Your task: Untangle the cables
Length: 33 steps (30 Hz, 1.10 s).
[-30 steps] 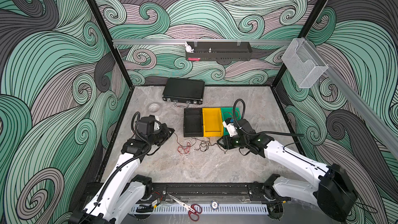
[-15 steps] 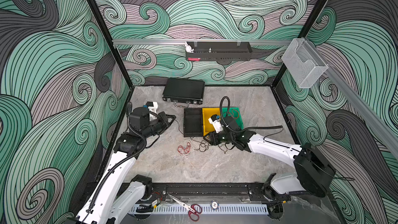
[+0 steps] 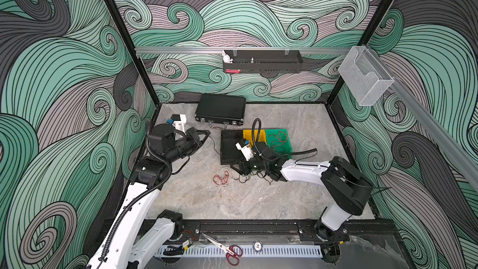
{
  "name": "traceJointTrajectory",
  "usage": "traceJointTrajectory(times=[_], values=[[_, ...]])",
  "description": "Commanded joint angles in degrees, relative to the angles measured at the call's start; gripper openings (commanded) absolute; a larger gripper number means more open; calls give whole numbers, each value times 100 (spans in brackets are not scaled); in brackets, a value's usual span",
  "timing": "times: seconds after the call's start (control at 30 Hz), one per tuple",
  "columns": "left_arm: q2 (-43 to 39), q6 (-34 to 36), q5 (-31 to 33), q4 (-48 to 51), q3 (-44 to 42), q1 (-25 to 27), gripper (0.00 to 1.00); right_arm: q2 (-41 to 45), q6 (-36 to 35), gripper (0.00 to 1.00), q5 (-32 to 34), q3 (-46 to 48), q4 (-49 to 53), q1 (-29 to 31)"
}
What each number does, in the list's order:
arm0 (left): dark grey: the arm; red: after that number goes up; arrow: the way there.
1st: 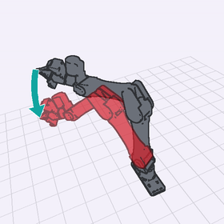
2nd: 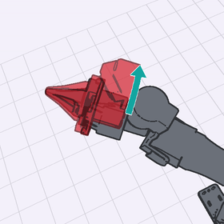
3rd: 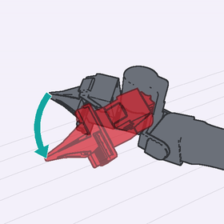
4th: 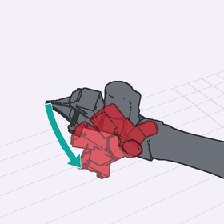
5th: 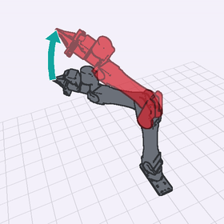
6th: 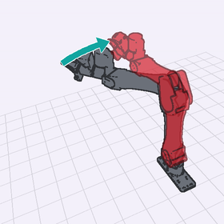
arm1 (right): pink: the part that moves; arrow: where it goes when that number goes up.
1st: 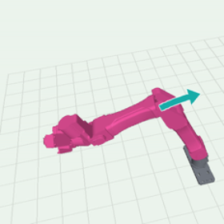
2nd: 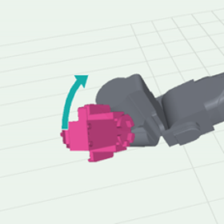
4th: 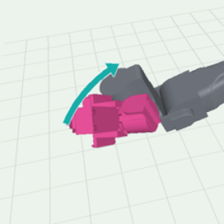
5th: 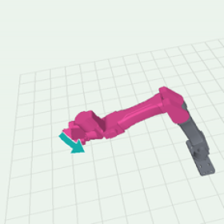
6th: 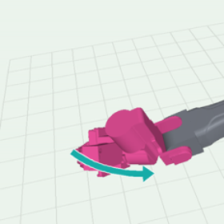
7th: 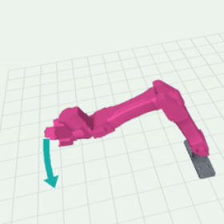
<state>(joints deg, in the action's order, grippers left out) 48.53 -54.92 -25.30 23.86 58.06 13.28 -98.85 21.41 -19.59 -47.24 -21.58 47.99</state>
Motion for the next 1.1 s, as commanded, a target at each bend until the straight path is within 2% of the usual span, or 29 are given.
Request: traceJointTrajectory(times=[0.0, 0.13, 0.3, 0.43, 0.73, 1.07], values=[[-116, -37, 142, 52, 188, 27, 0, -218, -93, 52, -50, -143, -608, -5], [-192, 2, 221, 90, 244, 31, 0, -464, -82, 46, -135, -241, -625, -1], [-194, 69, 306, 166, 233, 30, 0, -309, 17, 18, -124, -89, -711, 0], [-182, 60, 306, 103, 104, 26, 0, 150, -14, 7, -54, 0, -595, 0], [-176, -54, 57, -195, -475, 32, 0, 1438, -32, 5, -43, 49, -160, -26], [43, -54, -841, -956, -1005, 110, 0, 2364, 197, 4, -226, -45, 248, -70]])
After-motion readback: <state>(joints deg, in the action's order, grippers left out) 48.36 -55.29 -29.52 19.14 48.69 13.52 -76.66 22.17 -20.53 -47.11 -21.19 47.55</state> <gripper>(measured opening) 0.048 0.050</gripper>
